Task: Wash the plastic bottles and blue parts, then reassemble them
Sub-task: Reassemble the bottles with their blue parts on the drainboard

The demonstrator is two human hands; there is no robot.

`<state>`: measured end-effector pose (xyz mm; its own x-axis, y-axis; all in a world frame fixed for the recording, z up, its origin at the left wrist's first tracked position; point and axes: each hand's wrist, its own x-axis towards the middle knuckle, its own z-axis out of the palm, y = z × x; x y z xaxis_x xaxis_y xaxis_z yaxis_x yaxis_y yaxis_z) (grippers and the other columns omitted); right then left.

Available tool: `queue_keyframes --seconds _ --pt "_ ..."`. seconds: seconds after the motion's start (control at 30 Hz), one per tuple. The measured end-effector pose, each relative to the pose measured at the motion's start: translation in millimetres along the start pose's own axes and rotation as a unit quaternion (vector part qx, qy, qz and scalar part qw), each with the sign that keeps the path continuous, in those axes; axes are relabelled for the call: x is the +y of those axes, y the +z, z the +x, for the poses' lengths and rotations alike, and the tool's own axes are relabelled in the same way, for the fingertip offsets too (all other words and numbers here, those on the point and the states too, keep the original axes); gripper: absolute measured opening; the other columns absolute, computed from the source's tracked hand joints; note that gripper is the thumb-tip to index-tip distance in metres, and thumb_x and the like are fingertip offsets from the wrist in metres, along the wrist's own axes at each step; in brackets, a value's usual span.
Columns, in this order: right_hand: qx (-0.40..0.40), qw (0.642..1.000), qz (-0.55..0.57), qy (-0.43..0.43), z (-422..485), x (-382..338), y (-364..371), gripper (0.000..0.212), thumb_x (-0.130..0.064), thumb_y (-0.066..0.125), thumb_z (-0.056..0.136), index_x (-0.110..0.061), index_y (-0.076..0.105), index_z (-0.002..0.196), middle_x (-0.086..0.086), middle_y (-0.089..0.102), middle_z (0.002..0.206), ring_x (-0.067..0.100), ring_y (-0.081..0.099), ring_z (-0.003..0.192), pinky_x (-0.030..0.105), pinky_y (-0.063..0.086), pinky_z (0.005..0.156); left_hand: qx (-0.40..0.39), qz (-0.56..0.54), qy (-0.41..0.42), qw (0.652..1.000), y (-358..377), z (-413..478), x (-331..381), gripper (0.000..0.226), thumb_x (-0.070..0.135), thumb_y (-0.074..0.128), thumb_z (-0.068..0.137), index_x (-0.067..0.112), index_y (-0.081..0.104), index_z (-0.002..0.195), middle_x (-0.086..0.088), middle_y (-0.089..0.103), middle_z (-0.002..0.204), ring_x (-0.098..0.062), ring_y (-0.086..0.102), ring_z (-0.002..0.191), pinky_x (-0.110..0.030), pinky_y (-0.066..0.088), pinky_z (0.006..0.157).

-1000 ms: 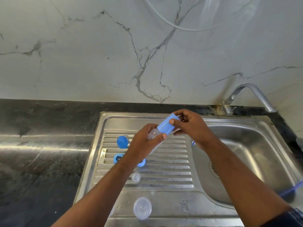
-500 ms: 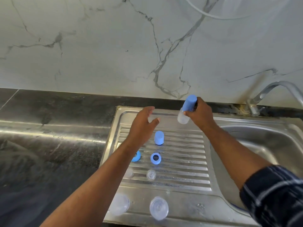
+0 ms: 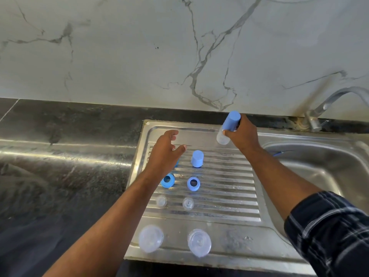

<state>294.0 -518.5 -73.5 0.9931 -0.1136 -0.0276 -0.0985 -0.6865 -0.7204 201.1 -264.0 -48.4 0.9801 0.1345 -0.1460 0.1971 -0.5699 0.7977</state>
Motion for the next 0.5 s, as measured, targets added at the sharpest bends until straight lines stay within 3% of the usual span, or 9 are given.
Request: queue_keyframes --seconds 0.23,0.37,0.5 --pt "-0.010 1.000 0.003 0.011 0.5 -1.7 -0.5 0.060 -0.021 0.082 0.084 -0.008 0.053 0.134 0.012 0.063 0.132 0.028 0.060 0.119 0.029 0.043 0.094 -0.027 0.020 -0.016 0.999 5.7 2.7 2.1 0.057 0.034 0.067 0.096 0.024 0.042 0.147 -0.001 0.053 0.145 -0.015 0.063 0.101 -0.019 0.047 0.076" --pt "-0.028 1.000 -0.004 0.005 -1.2 -0.6 1.5 0.062 -0.023 0.082 0.084 -0.008 0.052 0.136 0.012 0.063 0.133 0.028 0.060 0.120 0.028 0.042 0.097 -0.034 0.029 -0.015 0.999 7.4 2.9 3.8 0.059 0.032 0.069 0.095 0.023 0.042 0.147 -0.002 0.052 0.146 -0.013 0.063 0.093 -0.027 0.051 0.087" --pt "-0.021 1.000 -0.009 0.002 -5.3 -2.0 1.6 0.064 -0.024 0.082 0.084 -0.009 0.050 0.138 0.012 0.061 0.136 0.028 0.059 0.122 0.034 0.045 0.103 -0.059 0.050 0.006 0.997 11.0 2.7 5.1 0.064 0.031 0.073 0.092 0.024 0.042 0.148 -0.001 0.050 0.147 -0.012 0.061 0.089 -0.026 0.048 0.087"
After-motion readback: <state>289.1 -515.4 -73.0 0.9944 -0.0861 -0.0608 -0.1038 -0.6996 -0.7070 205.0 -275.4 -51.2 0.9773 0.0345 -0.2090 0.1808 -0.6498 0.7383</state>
